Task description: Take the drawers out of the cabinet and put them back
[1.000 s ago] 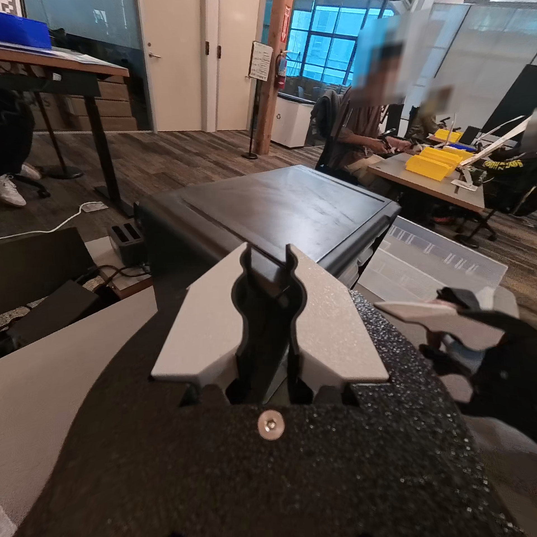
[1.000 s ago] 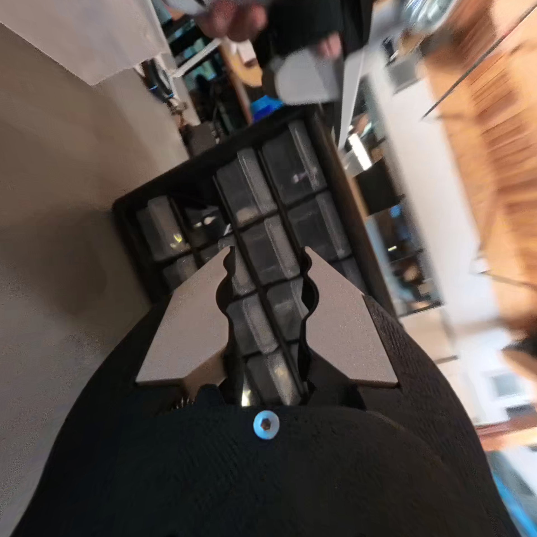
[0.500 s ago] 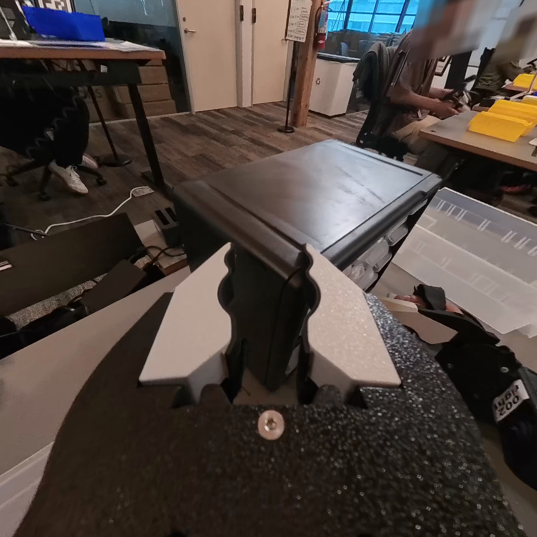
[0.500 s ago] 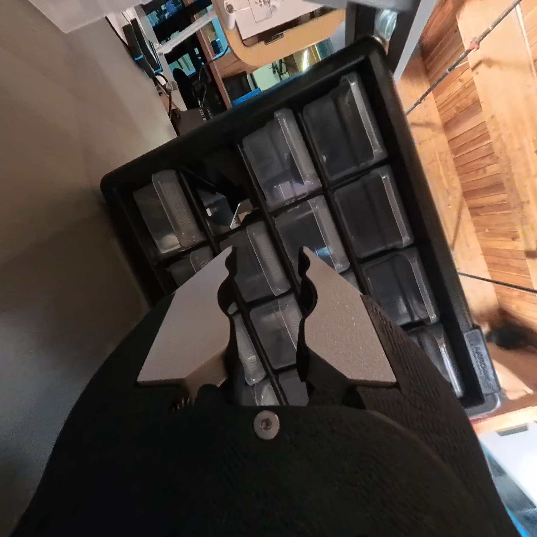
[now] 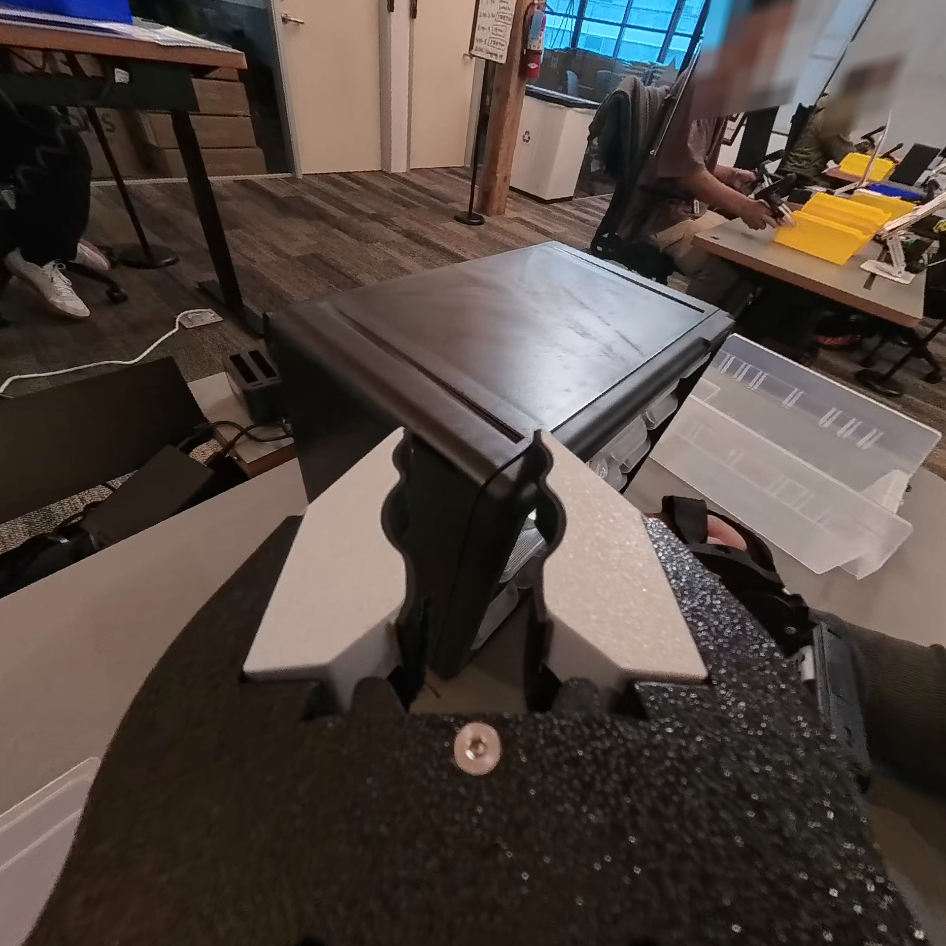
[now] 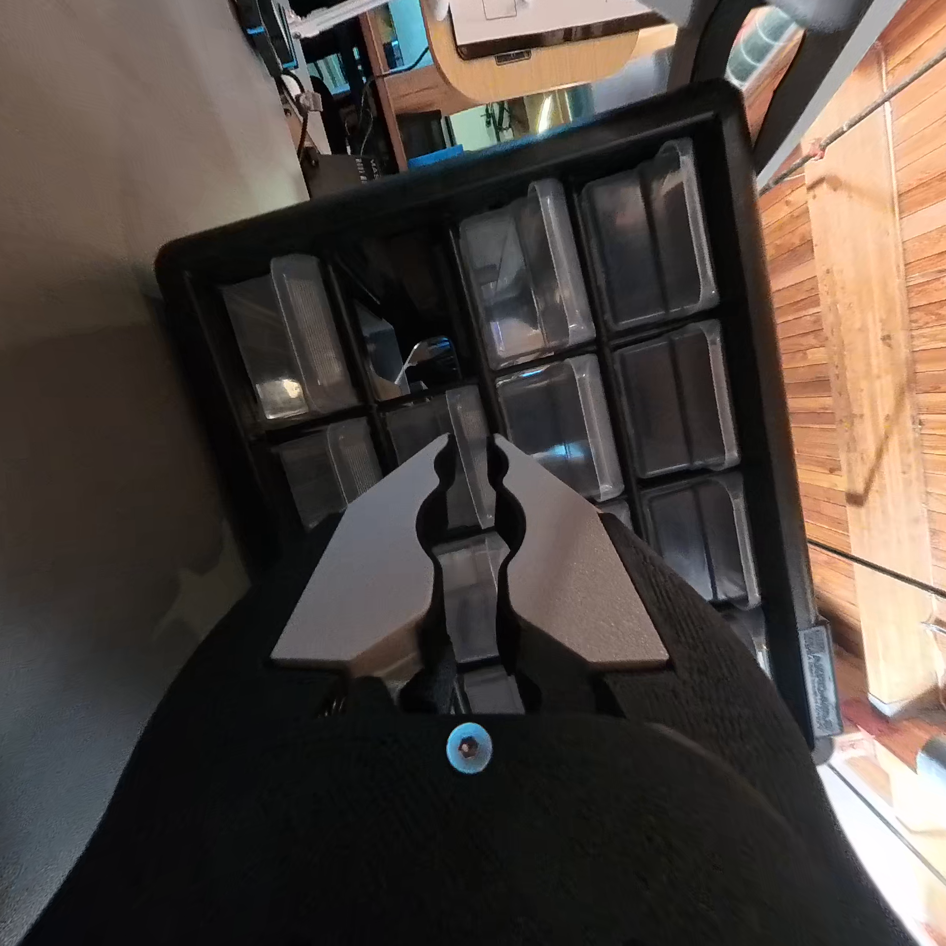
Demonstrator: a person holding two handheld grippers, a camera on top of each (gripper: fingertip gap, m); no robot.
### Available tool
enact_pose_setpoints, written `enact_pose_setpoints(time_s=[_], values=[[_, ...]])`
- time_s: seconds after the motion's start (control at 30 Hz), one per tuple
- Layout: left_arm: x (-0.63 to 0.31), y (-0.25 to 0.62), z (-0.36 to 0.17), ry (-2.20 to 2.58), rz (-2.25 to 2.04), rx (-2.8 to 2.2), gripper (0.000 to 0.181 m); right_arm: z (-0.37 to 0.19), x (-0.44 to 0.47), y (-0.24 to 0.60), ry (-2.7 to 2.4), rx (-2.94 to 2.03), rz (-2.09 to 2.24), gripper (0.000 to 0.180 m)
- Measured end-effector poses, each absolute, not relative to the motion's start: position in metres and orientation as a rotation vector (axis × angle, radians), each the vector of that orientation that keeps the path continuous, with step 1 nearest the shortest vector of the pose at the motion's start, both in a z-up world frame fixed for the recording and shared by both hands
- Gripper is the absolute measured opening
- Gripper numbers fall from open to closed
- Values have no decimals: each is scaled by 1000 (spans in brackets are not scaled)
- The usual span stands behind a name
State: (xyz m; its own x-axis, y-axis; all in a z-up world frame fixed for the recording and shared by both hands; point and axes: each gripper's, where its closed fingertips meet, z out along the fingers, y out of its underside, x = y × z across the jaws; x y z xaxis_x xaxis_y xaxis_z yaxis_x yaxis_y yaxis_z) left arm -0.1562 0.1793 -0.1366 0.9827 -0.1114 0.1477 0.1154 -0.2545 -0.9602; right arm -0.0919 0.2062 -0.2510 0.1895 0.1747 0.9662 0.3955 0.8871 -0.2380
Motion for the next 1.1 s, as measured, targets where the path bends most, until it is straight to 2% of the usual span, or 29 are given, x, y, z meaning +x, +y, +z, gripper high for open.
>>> enact_pose_setpoints(time_s=[0.23,0.33,0.47,0.53,0.63,0.73,0.93,1.1], values=[[-156,180,-137,-1,-226,-1808,45,-252,-76,187,-1400,-449,-183,10],[-156,180,-136,1,-225,-1807,45,-259,-69,175,-1439,-437,-190,0],[-157,180,-136,3,-229,-1804,45,-268,-57,158,-1482,-417,-198,0],[-157,180,-136,3,-231,-1804,45,-265,-53,151,-1462,-405,-192,14],[-157,180,-136,4,-230,-1803,45,-262,-56,156,-1433,-421,-193,58],[-157,180,-136,3,-228,-1803,46,-264,-69,173,-1417,-448,-233,74],[-157,180,-136,3,-227,-1803,45,-268,-89,189,-1424,-424,-308,74],[-157,180,-136,4,-228,-1802,46,-270,-92,200,-1435,-448,-327,63]])
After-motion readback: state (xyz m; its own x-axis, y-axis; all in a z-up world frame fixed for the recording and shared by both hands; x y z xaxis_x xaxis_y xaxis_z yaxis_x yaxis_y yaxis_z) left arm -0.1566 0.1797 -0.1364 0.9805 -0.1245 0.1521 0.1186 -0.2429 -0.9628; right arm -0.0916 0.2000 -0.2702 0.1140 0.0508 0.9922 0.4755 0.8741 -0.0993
